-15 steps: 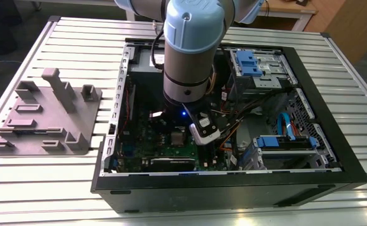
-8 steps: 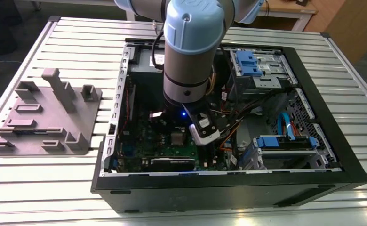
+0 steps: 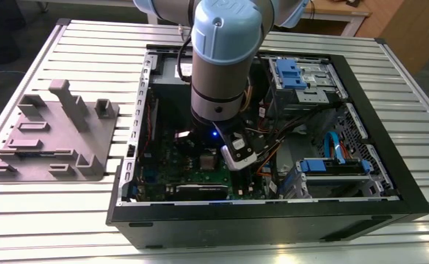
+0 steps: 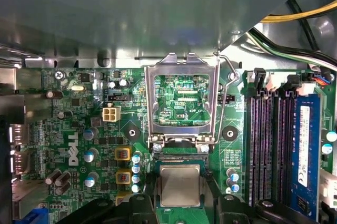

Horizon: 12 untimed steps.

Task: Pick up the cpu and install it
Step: 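Place the cpu into insertion slot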

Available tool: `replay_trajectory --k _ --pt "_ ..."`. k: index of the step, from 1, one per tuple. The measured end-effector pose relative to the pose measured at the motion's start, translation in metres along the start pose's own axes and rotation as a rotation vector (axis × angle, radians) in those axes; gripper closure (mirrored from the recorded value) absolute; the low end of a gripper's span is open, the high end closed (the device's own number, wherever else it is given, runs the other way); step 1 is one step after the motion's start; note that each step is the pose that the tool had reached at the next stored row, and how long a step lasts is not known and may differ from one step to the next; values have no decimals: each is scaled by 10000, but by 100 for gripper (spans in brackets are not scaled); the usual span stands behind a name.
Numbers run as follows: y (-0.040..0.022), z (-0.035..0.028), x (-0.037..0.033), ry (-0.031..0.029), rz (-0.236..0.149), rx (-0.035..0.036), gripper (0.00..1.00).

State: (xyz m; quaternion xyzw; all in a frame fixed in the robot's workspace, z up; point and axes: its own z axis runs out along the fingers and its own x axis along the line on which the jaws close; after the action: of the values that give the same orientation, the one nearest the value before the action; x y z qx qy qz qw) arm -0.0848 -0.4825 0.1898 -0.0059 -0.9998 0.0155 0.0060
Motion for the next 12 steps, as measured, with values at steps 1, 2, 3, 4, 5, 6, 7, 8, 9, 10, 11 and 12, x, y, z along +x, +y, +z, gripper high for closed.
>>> replay_trajectory --k 1,2,3,4,5,6,7,8,9,10,11,12 --pt "1 2 -1 -3 0 -6 55" --pt "1 2 0 -3 0 -4 55" --pt "1 2 0 -2 0 -4 55" --pt "1 2 0 -2 0 -4 55" --pt "0 2 -1 -2 0 -3 55" --pt "0 1 0 -1 0 -2 55" --pt "0 1 0 -2 0 -2 55" --pt "0 1 0 -1 0 -2 55" --pt "0 1 0 -1 0 -1 55" --pt "0 1 0 0 0 -1 55" --pt "0 1 0 -1 0 -1 55" --pt "0 1 0 -1 0 -1 55"
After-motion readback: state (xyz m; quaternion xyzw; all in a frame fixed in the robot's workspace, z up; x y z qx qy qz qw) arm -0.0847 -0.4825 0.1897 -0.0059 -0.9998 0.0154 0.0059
